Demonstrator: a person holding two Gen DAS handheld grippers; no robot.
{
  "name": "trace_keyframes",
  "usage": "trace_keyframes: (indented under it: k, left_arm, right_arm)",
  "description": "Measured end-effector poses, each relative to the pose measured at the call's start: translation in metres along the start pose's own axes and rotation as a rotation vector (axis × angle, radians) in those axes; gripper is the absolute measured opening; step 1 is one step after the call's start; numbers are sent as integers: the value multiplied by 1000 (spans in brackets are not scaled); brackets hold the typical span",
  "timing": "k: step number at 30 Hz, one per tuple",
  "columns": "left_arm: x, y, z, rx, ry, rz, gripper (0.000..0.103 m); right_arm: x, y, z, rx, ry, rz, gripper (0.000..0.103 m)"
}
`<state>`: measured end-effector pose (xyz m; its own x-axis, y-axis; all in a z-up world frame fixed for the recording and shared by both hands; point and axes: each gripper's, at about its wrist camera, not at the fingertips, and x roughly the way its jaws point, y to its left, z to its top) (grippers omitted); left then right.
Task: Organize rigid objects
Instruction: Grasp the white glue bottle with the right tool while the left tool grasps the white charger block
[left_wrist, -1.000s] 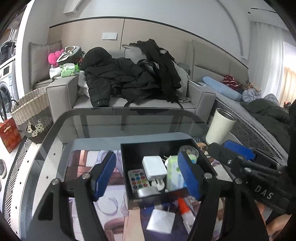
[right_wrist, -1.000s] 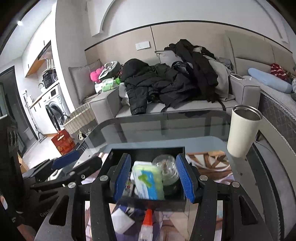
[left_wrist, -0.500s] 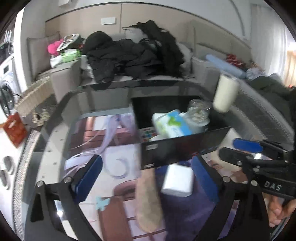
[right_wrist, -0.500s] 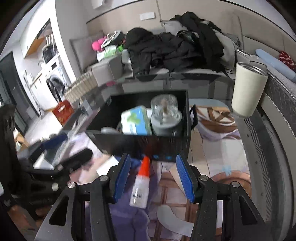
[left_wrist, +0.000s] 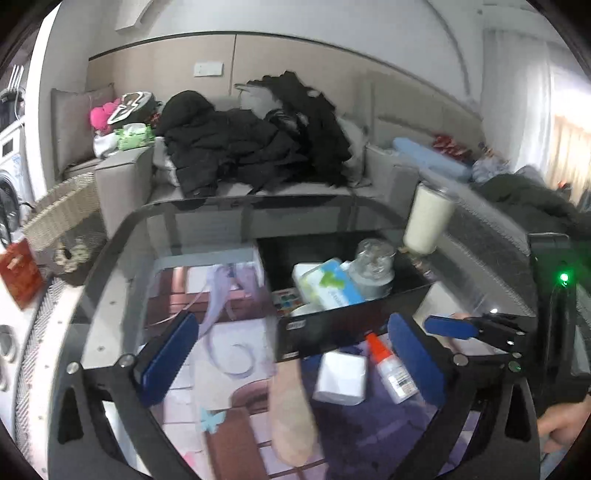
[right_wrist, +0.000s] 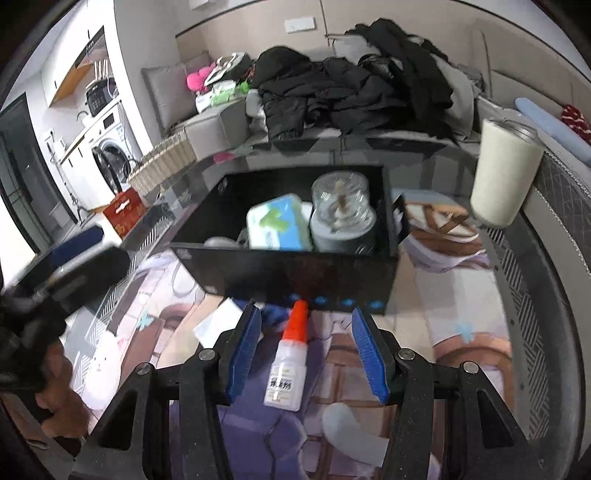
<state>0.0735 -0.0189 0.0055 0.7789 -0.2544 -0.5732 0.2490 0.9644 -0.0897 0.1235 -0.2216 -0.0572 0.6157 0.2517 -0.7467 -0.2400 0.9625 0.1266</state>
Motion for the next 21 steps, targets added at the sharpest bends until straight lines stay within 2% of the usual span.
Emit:
trace_keyframes:
  k: [3, 5, 6, 10, 12, 14, 16, 20, 21]
  left_arm:
    - [9, 1, -4, 12, 47, 31, 103]
    - [19, 1, -11, 14, 99, 26, 102]
    - [22, 0, -15, 26, 116, 51, 101]
    - [25, -4, -26, 68, 130, 108, 101]
    - [34, -2, -31, 50, 200, 86, 101]
    - [38, 0, -34, 25, 234, 58, 101]
    - [40, -4, -34, 43, 242, 64, 101]
    - [40, -15, -35, 81, 237, 49, 101]
    - [42, -19, -35, 90, 246, 47, 100]
  right_arm:
    - [10, 2, -6, 1, 36, -5, 53]
    - [16, 6, -13, -13, 61, -12, 53]
    - [19, 7, -16, -24, 72, -11, 52]
    - [28, 13, -27, -51, 104, -9, 48]
    - [32, 16, -31, -65, 121, -12, 47]
    - [34, 21, -36, -90, 124, -20, 45]
    - [36, 24, -36, -106, 128, -18, 42]
    - [37, 25, -37, -133, 130, -45, 26]
    - [37, 25, -38, -139, 129, -49, 26]
